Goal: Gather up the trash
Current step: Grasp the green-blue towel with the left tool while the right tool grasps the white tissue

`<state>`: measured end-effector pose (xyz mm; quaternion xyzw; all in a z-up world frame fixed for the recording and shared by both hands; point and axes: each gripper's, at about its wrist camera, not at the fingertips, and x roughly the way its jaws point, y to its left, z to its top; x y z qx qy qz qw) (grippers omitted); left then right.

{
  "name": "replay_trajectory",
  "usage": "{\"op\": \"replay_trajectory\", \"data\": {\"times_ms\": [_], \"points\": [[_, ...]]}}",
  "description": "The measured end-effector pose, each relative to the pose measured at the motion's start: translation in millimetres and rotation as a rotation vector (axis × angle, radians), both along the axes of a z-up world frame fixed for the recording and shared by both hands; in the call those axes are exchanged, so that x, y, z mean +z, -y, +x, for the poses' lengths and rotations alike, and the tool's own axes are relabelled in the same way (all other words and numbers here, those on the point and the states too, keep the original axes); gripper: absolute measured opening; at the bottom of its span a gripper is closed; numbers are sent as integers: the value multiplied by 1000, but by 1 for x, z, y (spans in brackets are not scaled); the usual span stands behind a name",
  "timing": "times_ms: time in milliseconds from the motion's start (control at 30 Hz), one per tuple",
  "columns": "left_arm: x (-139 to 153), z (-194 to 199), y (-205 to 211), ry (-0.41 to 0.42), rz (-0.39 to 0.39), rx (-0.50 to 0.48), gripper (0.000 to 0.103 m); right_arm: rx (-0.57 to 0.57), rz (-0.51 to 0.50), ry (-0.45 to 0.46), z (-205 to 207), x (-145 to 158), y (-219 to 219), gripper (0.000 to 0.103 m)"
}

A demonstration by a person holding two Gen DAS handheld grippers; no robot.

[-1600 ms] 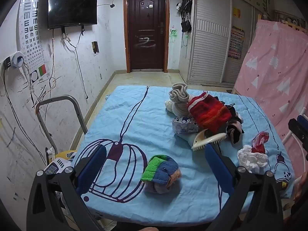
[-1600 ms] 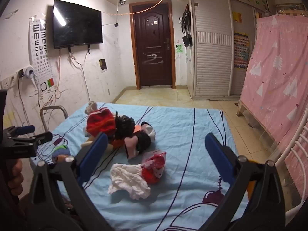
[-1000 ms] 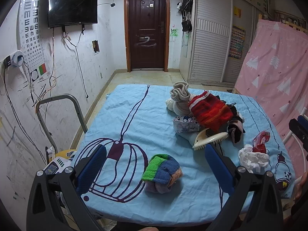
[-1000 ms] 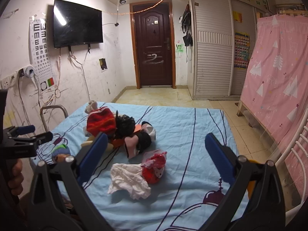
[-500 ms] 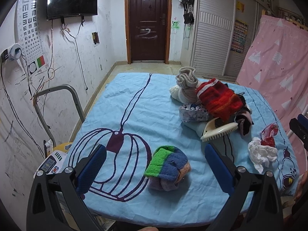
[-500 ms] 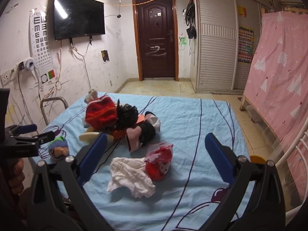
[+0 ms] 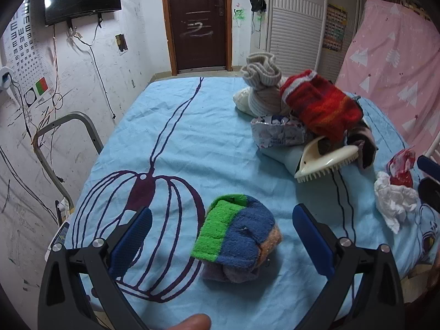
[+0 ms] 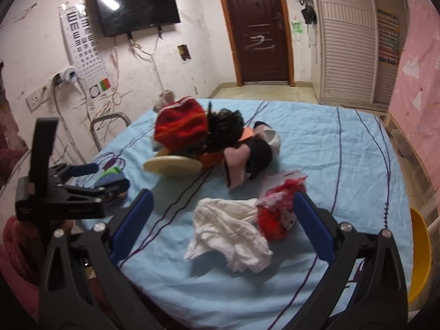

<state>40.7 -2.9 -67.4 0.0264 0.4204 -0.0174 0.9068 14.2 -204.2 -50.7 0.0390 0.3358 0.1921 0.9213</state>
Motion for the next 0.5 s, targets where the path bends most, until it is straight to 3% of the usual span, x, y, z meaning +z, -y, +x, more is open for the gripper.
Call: {"op": "replay_trajectory", "data": {"times_ms": [67, 133, 200, 500], "points": [[-5, 2, 2, -5, 13, -6, 92, 30, 15, -4, -2, 2, -2, 97], [-8, 4, 4, -15, 27, -10, 75, 54, 19, -2, -4, 2, -5, 97], [-14, 7, 5, -41, 17, -23, 64, 69, 12, -7, -4, 1, -8, 97], [-12, 3, 14, -22, 22, -67, 32, 127, -33, -60, 4, -16, -20, 94]]}}
